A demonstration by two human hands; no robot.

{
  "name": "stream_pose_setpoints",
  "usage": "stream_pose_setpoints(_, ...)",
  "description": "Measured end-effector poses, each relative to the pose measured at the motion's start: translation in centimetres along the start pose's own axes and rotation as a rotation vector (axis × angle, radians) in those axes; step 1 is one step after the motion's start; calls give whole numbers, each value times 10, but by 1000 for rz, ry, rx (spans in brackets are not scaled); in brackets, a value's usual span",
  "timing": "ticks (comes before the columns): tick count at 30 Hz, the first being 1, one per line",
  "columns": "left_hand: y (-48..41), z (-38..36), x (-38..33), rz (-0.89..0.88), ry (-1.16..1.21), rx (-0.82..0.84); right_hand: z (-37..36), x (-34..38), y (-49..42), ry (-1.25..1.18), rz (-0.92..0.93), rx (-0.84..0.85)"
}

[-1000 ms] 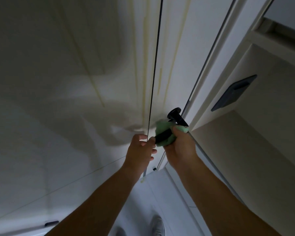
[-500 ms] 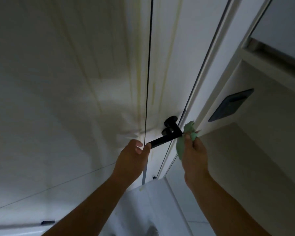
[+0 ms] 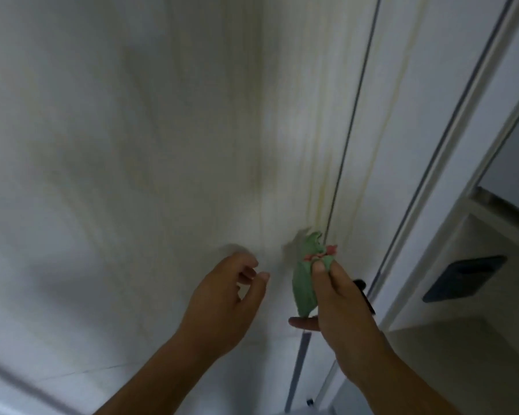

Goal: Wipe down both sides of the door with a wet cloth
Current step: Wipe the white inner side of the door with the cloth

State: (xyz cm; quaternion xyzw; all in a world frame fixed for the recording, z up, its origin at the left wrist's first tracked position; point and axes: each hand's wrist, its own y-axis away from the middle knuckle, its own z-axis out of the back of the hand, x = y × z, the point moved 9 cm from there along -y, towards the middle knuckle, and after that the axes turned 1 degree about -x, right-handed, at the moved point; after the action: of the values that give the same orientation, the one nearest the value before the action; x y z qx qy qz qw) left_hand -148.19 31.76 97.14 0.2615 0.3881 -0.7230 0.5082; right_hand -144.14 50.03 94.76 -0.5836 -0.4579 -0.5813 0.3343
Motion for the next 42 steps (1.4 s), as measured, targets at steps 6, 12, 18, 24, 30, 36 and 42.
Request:
stream_pose_setpoints(6, -5, 163, -58, -216, 1, -311, -98, 153, 39, 10, 573, 119)
stream_pose_setpoints(12, -22, 358, -132, -455, -75, -641, -220, 346, 115, 210, 1292, 30)
stream_pose_setpoints(18, -34, 502, -182, -600, -226, -898, -348, 455, 174, 640, 1719, -11)
stream_pose_setpoints(24, -51, 596, -219, -605, -498, -990, -426, 532, 214, 761, 1936, -64)
stream_pose_setpoints(30, -83, 644, -240, -582, -797, -975, -486, 599, 239, 854, 2057, -135)
stream_pose_setpoints(36, -122, 659, -228, -520, -830, -902, -541, 658, 252, 990, 2068, -238)
stream_pose_setpoints(42, -137, 662, -217, -582, -831, -988, -586, 715, 267, 998, 2082, -307)
